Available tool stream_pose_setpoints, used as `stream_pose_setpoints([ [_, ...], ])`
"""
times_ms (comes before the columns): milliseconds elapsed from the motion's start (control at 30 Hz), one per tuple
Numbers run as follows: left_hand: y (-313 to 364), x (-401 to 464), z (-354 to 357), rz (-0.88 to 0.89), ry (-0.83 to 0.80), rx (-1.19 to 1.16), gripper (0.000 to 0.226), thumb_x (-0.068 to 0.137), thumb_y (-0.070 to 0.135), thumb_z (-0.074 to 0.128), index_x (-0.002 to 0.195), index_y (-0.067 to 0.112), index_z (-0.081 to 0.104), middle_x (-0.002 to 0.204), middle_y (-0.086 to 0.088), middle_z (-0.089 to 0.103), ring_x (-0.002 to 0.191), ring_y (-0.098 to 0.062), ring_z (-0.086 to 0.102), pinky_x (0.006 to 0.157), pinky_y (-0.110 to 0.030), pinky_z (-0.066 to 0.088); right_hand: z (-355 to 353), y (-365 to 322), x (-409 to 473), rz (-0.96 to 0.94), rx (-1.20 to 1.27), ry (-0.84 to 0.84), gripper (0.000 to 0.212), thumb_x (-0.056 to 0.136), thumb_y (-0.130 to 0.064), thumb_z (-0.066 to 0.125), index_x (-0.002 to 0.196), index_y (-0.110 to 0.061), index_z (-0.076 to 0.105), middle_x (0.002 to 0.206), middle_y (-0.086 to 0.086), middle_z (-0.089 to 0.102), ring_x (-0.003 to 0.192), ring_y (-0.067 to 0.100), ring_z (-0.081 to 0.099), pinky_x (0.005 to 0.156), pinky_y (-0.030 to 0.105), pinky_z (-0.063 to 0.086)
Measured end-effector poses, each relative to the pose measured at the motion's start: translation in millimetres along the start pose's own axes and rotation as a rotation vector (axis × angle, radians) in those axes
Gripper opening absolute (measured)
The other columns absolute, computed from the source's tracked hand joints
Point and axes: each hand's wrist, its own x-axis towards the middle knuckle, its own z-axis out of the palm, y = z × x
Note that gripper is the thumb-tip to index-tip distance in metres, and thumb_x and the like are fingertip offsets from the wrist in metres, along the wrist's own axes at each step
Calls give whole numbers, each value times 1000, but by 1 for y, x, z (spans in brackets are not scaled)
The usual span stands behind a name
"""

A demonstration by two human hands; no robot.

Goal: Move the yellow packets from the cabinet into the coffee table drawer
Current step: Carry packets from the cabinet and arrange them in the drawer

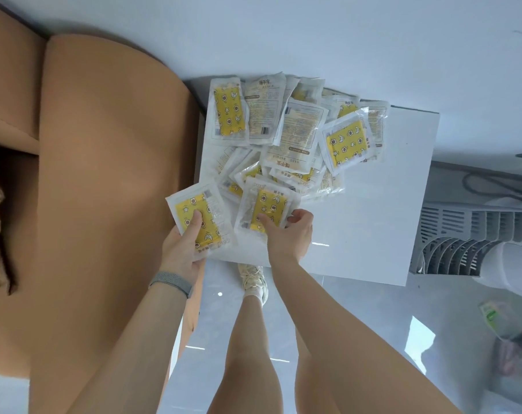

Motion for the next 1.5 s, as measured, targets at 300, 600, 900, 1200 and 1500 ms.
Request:
stream_pose_setpoints([
  [300, -9, 3, 8, -12, -98, 79, 16, 90, 25, 64, 105, 20, 67, 102, 2, 75, 93, -17, 71, 73, -32, 60, 4, 14, -4, 3, -41, 120, 46, 69, -43, 81, 97, -34, 46, 91, -13, 61, 94, 22, 61, 81, 45, 52],
  [600, -3, 0, 6, 286, -122, 280, 68, 91, 8, 64, 143, 37, 33, 118, 5, 63, 105, -12, 65, 67, -24, 59, -67, 26, -10, -44, 217, 42, 7, 94, -25, 62, 89, -20, 61, 76, -6, 63, 71, 14, 57, 65, 23, 45],
  [900, 1, -22, 40, 204, -261, 157, 31, 93, 44, 51, 108, 25, 70, 110, 4, 72, 110, -21, 64, 88, -35, 50, -59, -17, -48, 25, 439, -506, 9, 83, -24, 73, 92, -21, 72, 96, 14, 71, 92, 28, 68, 88, 46, 56],
  [1200, 5, -18, 39, 273, -203, 263, 32, 87, 6, 66, 117, 17, 61, 114, -9, 70, 102, -25, 69, 78, -33, 60, -31, -36, -44, -29, 317, -303, 18, 78, -28, 81, 91, -22, 70, 83, -6, 73, 72, 17, 67, 76, 35, 59],
  [1500, 11, -7, 7, 221, -90, 185, 27, 90, 5, 63, 113, 19, 63, 109, -2, 72, 95, -18, 71, 76, -31, 61, 2, -1, -9, 170, 3, -21, 81, 65, -44, 86, 127, -16, 44, 126, 1, 43, 120, 23, 37, 102, 36, 36],
])
